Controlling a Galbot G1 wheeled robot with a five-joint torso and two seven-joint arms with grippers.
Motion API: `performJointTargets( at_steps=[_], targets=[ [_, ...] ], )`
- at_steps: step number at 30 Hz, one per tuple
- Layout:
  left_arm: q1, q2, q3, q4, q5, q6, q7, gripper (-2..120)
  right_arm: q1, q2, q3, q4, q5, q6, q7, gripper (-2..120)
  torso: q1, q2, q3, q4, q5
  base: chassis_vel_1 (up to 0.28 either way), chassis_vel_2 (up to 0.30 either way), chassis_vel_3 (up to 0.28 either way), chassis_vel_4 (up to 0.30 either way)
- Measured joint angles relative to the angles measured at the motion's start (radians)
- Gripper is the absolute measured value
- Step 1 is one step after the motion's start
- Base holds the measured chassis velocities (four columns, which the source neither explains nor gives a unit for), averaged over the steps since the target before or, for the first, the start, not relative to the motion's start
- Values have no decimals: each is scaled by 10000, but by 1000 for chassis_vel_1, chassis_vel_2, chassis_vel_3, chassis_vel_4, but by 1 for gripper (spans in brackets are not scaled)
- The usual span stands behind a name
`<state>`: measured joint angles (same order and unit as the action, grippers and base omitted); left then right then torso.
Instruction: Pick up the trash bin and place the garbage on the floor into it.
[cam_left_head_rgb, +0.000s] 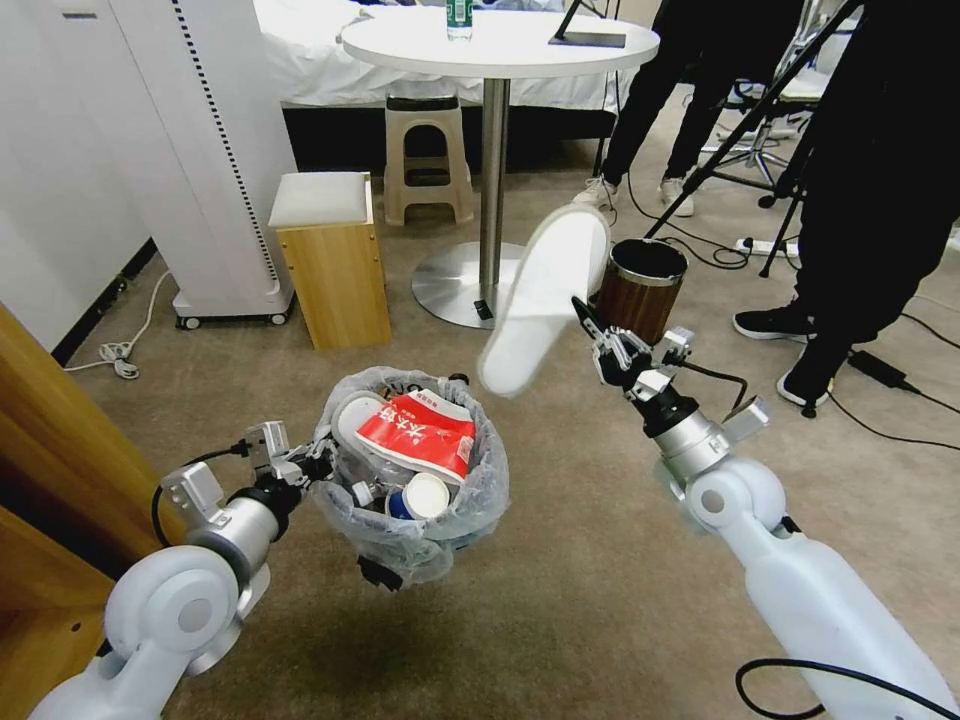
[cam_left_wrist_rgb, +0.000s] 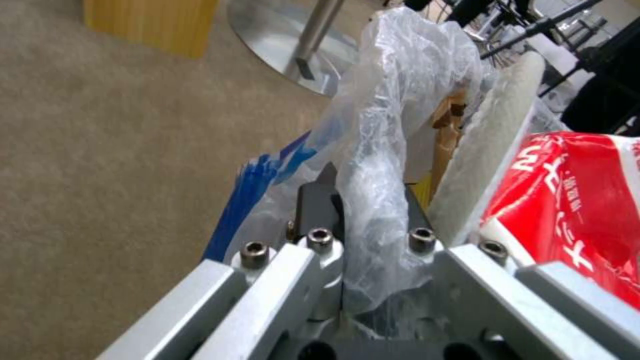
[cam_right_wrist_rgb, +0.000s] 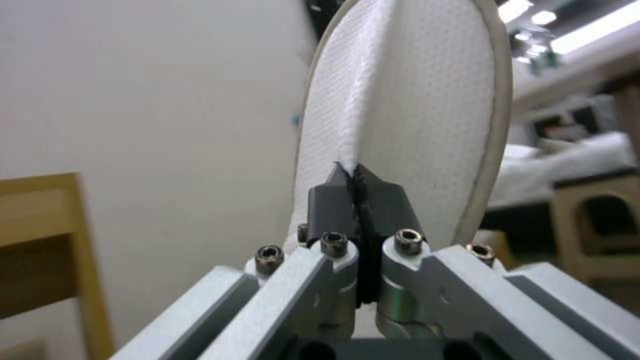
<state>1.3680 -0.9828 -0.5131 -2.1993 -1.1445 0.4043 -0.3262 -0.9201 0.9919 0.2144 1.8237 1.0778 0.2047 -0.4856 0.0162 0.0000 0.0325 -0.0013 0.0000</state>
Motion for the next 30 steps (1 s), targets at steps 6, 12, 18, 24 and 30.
performJointTargets(
  at_steps=[6,12,18,24,30],
  targets=[
    [-182,-48,160,-29,-384,143,1,3,223,17,-280,-79,-2,153,-962,0,0,0,0,-1,0,0,0,0,0],
    [-309,-71,214,-19,-558,167,19,3,348,24,-538,-415,-162,281,-1819,0,0,0,0,-1,0,0,0,0,0],
    [-419,-139,292,12,-643,175,66,3,483,118,-949,-738,-360,360,-2201,0,0,0,0,-1,0,0,0,0,0],
    [-469,-171,331,32,-644,180,92,3,540,159,-1329,-987,-584,308,-2697,0,0,-1,0,-1,0,0,0,0,0],
    [-487,-174,328,38,-644,182,104,3,500,140,-1429,-1030,-712,107,-2938,0,0,0,0,-1,0,0,0,0,0]
  ],
)
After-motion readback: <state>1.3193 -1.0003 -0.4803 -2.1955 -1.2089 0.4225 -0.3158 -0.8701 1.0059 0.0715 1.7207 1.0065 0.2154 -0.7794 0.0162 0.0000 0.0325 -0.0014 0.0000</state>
